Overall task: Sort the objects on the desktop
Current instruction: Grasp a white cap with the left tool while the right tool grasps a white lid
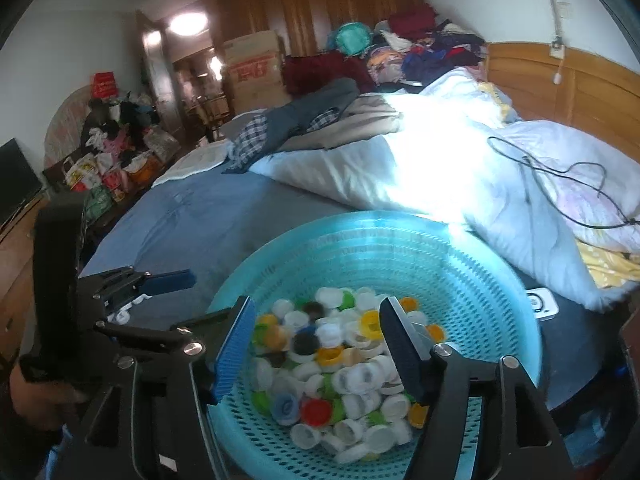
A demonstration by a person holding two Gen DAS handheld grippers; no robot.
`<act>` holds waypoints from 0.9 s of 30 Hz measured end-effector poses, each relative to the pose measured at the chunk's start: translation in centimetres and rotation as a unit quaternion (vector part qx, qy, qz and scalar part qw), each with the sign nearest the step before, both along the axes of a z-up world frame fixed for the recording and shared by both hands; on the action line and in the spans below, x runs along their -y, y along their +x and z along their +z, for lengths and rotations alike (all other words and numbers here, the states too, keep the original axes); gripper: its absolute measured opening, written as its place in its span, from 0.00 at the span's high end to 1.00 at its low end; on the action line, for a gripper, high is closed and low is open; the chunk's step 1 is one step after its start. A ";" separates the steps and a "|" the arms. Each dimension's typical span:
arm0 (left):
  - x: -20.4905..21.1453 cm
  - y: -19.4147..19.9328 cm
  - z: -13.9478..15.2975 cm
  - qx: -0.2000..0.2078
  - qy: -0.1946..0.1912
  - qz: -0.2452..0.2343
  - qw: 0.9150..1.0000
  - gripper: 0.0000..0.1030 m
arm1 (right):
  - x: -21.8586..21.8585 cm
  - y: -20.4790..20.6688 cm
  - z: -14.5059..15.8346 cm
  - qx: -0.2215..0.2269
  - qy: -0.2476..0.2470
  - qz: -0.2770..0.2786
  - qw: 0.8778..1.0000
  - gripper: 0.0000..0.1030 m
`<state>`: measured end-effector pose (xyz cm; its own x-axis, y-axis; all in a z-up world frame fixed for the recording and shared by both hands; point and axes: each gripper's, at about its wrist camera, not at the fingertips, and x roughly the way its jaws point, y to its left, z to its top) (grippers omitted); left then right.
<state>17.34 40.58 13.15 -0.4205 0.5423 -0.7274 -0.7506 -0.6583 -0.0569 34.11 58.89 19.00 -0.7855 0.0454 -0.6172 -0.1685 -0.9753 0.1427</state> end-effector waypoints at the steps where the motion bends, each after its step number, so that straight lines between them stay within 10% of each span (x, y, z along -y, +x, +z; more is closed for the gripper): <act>1: 2.1 -1.1 -0.6 -0.001 -0.005 0.021 1.000 0.35 | 0.7 -0.4 -0.4 0.006 0.000 0.010 1.000 0.32; 11: 24.2 -12.7 -5.9 0.016 -0.058 0.212 0.975 0.37 | 7.1 -4.5 -3.2 0.040 0.005 0.086 0.995 0.32; 20: 25.3 -17.0 -11.6 0.055 -0.092 0.177 0.978 0.65 | 11.8 -8.4 -5.9 0.083 0.013 0.122 0.989 0.32; 27: 25.2 -17.9 -12.8 0.063 -0.063 0.164 0.983 0.65 | 13.2 -10.9 -7.2 0.103 0.018 0.134 0.985 0.32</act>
<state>-0.57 15.33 0.37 -0.4602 0.2956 -0.8371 -0.4900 -0.8709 -0.0382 23.21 45.65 11.83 -0.6304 -0.1217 -0.7666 0.0744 -0.9926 0.0964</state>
